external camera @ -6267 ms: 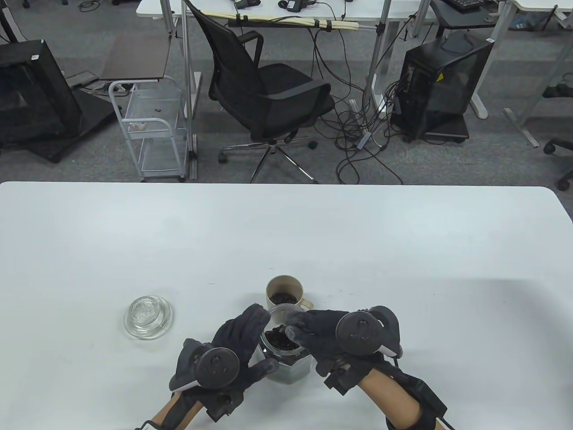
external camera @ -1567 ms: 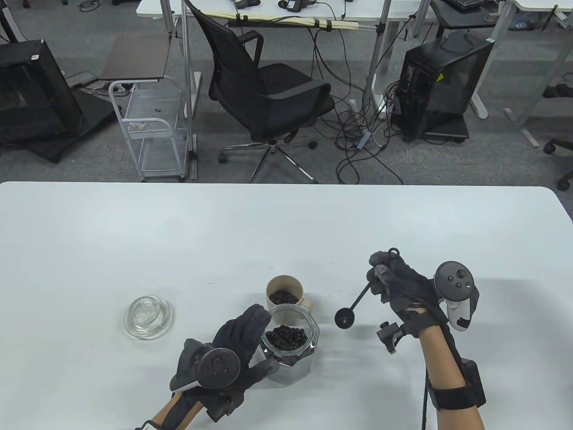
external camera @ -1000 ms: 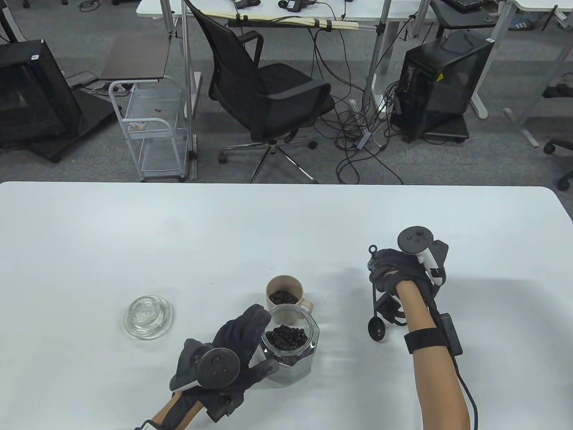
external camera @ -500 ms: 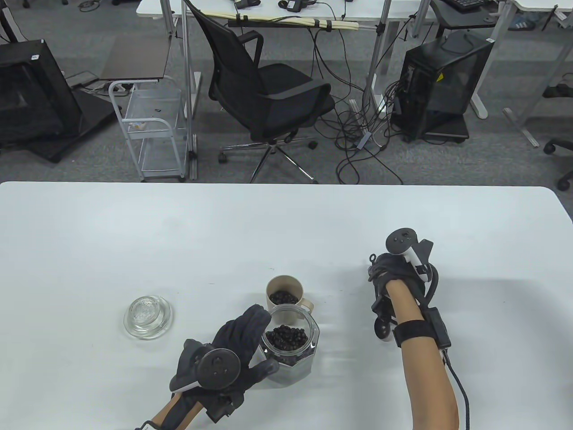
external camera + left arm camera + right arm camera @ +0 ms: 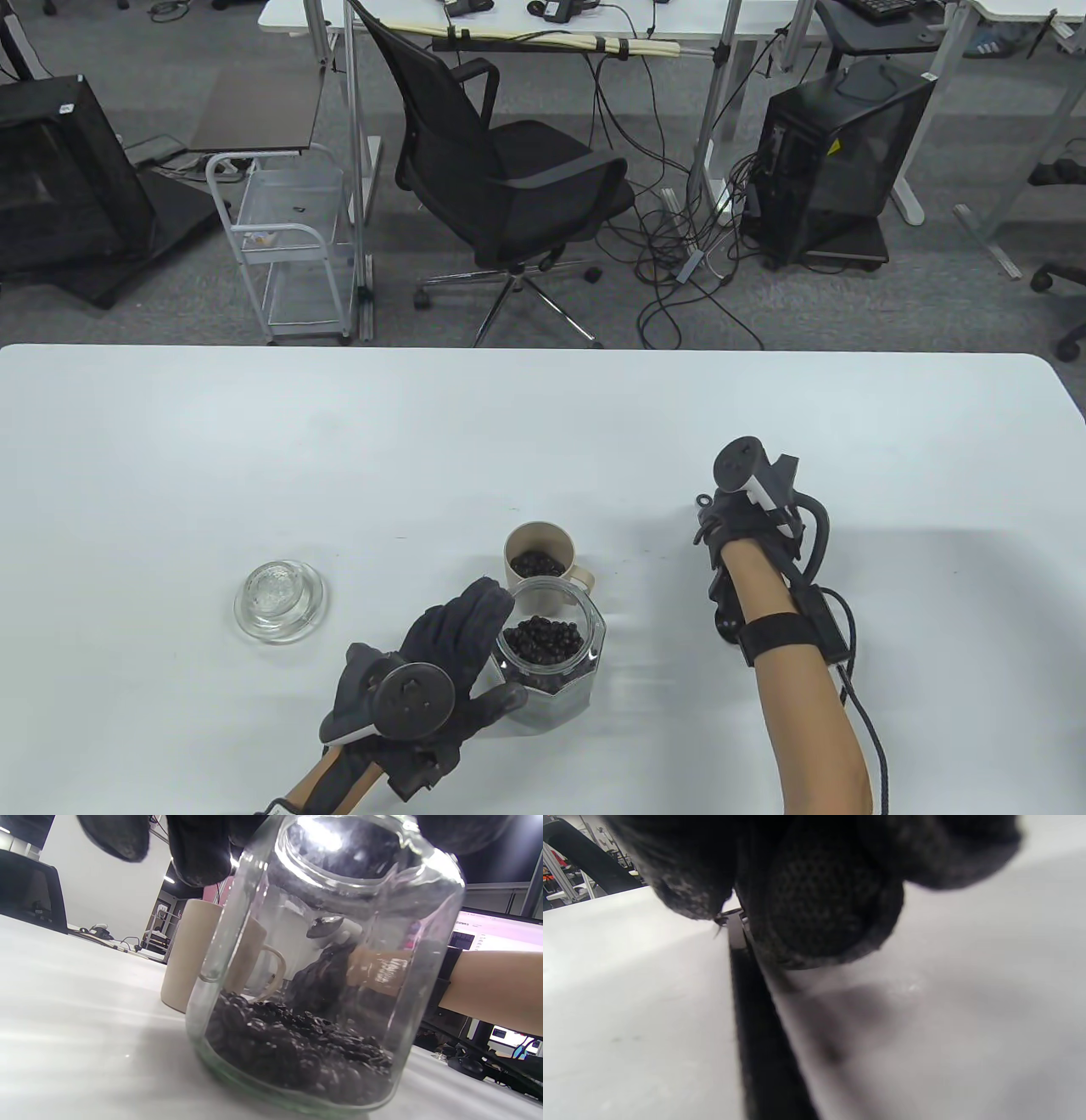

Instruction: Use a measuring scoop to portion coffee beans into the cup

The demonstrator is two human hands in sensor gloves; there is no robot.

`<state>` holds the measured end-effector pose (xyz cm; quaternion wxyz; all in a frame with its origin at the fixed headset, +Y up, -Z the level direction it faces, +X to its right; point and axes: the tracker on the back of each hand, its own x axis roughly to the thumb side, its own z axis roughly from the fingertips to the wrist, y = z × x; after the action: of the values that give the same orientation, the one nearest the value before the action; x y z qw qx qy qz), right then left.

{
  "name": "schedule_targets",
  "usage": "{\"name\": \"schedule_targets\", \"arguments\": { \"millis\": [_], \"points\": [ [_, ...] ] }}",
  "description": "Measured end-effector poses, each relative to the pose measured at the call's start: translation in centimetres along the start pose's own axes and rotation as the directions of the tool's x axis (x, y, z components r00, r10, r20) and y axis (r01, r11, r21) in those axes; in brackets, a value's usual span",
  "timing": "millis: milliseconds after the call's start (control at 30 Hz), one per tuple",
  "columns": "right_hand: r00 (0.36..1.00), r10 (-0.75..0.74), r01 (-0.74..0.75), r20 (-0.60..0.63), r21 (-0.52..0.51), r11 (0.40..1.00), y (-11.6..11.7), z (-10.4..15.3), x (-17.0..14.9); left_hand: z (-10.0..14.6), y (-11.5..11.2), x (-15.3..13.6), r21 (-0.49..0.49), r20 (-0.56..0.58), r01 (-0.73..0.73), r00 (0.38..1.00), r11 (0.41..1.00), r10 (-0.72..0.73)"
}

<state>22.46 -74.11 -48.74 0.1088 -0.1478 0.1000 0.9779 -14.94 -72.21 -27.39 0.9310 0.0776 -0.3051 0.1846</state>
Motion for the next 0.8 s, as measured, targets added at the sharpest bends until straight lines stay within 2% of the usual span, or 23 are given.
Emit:
{"name": "schedule_targets", "arguments": {
  "millis": [133, 267, 433, 533, 667, 700, 800],
  "points": [
    [1.0, 0.0, 0.001, 0.022, -0.029, 1.0, -1.2, 0.8, 0.3, 0.0, 0.5, -0.1, 0.022, 0.003, -0.001, 1.0, 1.0, 0.001],
    [0.989, -0.102, 0.109, 0.108, -0.063, 0.992, -2.8, 2.4, 0.6, 0.3, 1.5, -0.4, 0.065, 0.019, -0.017, 1.0, 0.998, 0.016],
    [0.903, -0.314, 0.327, 0.293, 0.008, 0.945, -3.4, 6.2, 1.3, 0.5, 2.8, -1.4, 0.12, -0.014, 0.012, 1.0, 0.993, -0.01],
    [0.845, -0.376, 0.378, 0.379, 0.073, 0.923, -2.8, 8.8, 1.6, 0.6, 3.6, -2.6, 0.135, -0.076, 0.062, 0.996, 0.989, -0.052],
    [0.805, -0.403, 0.382, 0.435, 0.139, 0.914, -1.3, 11.6, 1.6, 0.8, 5.0, -5.2, 0.106, -0.256, 0.197, 0.952, 0.975, -0.165],
    [0.803, -0.397, 0.372, 0.444, 0.146, 0.917, -1.0, 12.2, 1.5, 0.9, 5.3, -6.0, 0.077, -0.311, 0.235, 0.929, 0.969, -0.2],
    [0.805, -0.332, 0.323, 0.491, 0.106, 0.94, -0.1, 14.2, 1.1, 1.5, 6.5, -9.0, -0.01, -0.494, 0.361, 0.809, 0.933, -0.319]
  ]
}}
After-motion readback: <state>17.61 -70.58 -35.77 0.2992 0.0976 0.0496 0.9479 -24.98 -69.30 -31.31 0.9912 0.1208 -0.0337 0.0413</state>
